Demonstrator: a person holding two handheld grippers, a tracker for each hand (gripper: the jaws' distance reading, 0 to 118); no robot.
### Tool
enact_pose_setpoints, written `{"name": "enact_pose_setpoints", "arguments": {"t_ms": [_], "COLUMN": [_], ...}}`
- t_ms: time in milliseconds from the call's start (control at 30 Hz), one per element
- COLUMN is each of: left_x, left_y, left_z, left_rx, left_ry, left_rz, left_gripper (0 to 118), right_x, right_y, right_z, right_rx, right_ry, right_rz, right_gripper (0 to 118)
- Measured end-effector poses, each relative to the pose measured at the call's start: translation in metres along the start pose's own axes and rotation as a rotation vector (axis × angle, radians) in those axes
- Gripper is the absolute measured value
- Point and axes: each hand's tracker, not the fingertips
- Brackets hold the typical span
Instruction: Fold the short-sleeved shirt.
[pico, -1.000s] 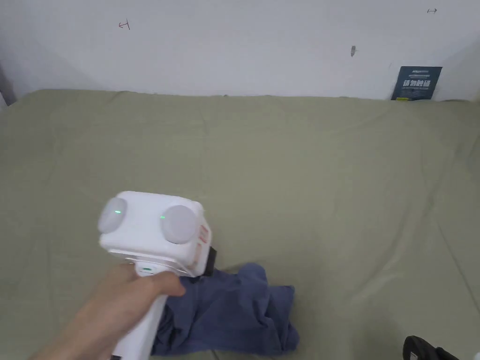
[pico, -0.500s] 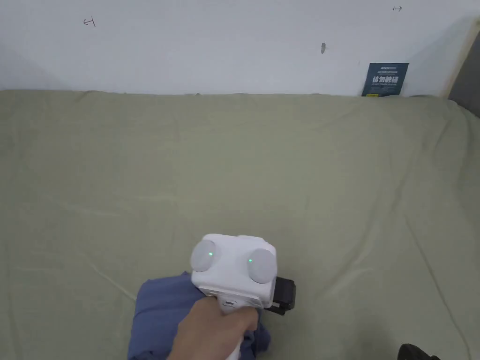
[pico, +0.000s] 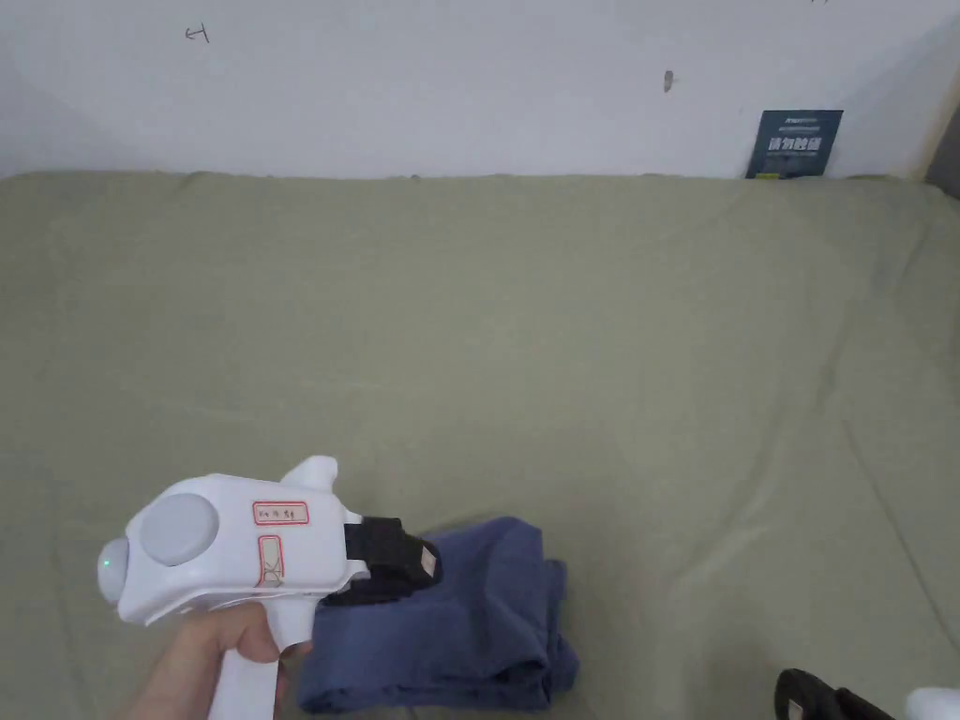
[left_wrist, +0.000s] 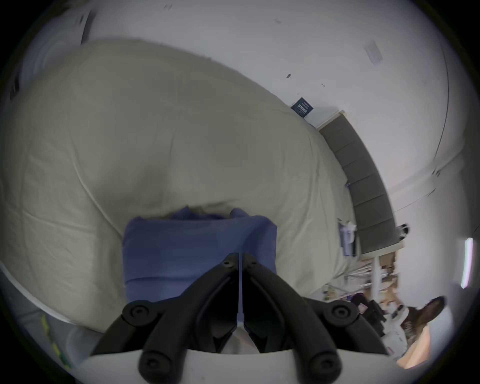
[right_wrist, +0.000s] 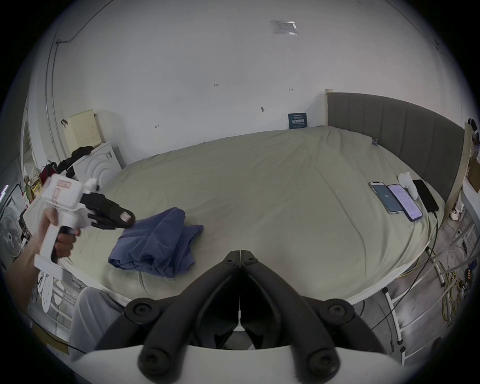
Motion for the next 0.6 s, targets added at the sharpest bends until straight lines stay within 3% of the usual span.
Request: {"name": "enact_pose_setpoints", "arguments": {"t_ms": [67, 267, 467, 600], "left_x": [-0.002, 0.004, 0.008, 0.025], "left_y": [-0.008, -0.015, -0.012, -0.008], "left_z": [-0.027, -0.101, -0.080, -0.035], "left_rx": [-0.057, -0.113, -0.098, -0.058], "left_ry": [-0.009, 0.055, 0.064, 0.126], "left_rz": [0.082, 0.036, 0.029, -0.074], "left_gripper": [0, 0, 0, 0], "right_x": [-0.002, -0.001, 0.004, -0.013], "right_y": [0.000, 0.001, 0.002, 0.017], "right_z": [-0.002, 0.000, -0.007, -0.024], "right_rx": [-0.010, -0.024, -0.053, -0.065], "right_ry": [0.012, -0.006, -0.010, 0.074], "right_rz": [0.002, 0.018, 0.018, 0.036], "right_gripper": [0, 0, 0, 0]}}
